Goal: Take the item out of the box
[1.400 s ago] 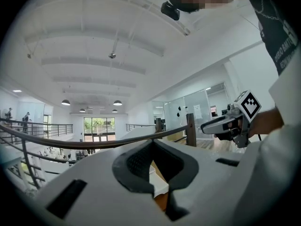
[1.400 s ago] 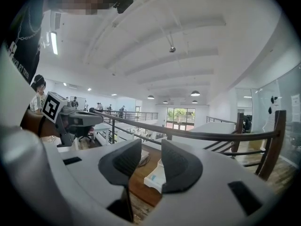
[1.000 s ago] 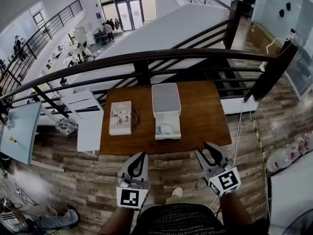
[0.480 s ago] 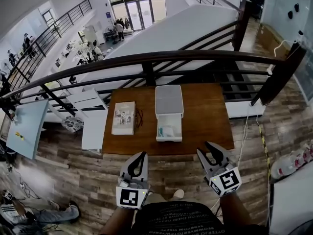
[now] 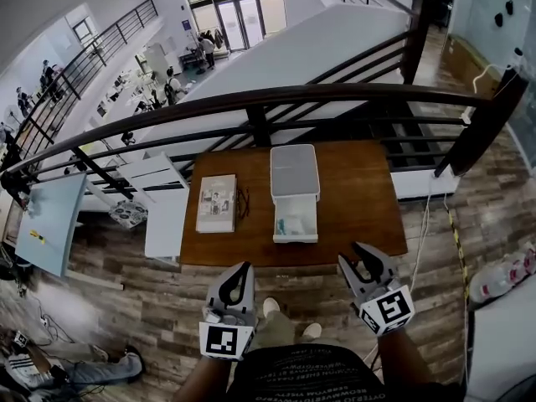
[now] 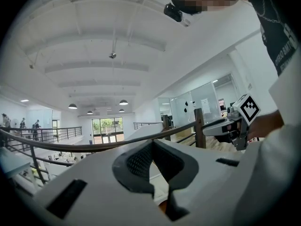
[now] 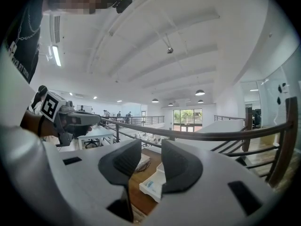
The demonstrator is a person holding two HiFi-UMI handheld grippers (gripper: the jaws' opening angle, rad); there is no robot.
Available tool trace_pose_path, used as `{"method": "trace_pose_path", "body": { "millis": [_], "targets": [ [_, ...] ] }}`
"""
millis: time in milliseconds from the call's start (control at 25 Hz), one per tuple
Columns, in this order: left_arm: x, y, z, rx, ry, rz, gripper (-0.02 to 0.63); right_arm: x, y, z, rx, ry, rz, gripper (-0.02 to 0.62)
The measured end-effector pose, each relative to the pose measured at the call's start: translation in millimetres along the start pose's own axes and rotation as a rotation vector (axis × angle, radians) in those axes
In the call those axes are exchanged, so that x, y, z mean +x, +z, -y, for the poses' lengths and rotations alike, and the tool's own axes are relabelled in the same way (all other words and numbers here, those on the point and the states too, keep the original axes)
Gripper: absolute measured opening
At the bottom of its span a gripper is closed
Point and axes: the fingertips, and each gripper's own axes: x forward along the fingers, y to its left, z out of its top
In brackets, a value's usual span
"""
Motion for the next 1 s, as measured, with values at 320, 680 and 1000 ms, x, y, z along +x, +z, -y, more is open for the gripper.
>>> {"method": "trace_pose_path", "body": {
  "millis": [320,680,1000],
  "targets": [
    [22.6,-5.8,-34.7,-0.011,-0.027,0.014,0.005,40.9,-2.1,-5.8,0.004,-0.014,-0.019,0.132],
    [51.6,-4.1,-81.4,-0.004,-0.053,0.030,0.005,89.9,7.5,-6.7,0.004,-0.043,-0.027,0.135],
    [77.8,0.5,-120.5,-0.003,-0.096,0.058,0.006,133.1,24.0,-7.4,-0.016,-0.074,-0.026,0.137]
  ]
}}
